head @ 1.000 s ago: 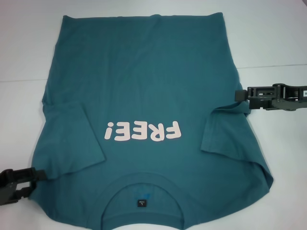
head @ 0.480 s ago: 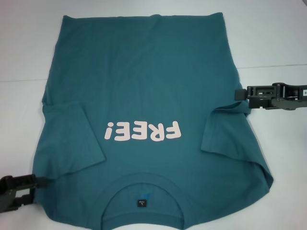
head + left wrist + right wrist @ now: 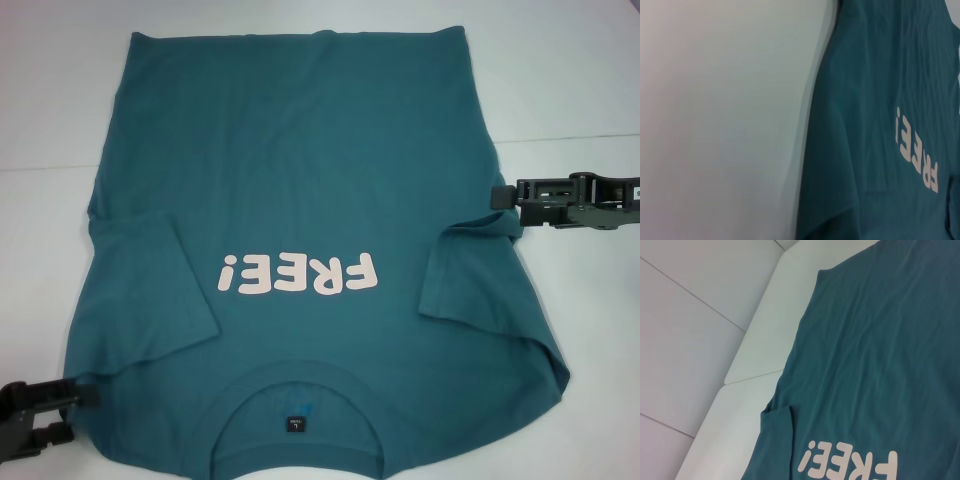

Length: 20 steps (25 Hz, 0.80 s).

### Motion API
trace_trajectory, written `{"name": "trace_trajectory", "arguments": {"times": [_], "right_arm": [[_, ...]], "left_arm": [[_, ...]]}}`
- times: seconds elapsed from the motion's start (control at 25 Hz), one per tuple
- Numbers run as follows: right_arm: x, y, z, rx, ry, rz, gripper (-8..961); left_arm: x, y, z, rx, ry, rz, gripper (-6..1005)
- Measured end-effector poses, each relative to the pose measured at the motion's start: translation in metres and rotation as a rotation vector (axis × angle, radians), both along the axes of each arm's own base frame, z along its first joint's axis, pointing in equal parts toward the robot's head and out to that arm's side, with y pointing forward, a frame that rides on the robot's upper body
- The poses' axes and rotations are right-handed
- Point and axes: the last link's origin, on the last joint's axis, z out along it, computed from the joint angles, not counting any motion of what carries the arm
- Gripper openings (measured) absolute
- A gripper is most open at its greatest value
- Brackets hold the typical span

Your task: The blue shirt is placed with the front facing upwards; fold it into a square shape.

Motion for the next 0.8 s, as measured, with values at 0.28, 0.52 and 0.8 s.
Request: {"name": "trace_trajectory", "arguments": {"times": [0.28, 0.52, 0.8], "right_arm": [[0.0002, 0.0, 0.0003, 0.001, 0.001, -0.001, 897], [0.0003, 0.0, 0.0004, 0.002, 0.002, -0.003, 897], [0.0013, -0.0007, 0.0009, 0.004, 0.005, -0.007, 898]], "left_arm": [[0.002, -0.0022, -0.0015, -0.013, -0.015, -0.004, 720], [0.0018, -0.0001, -0.0031, -0.01, -0.01, -0.002, 720], [0.0034, -0.0001, -0.0063, -0.011, -0.025, -0.004, 721]]}}
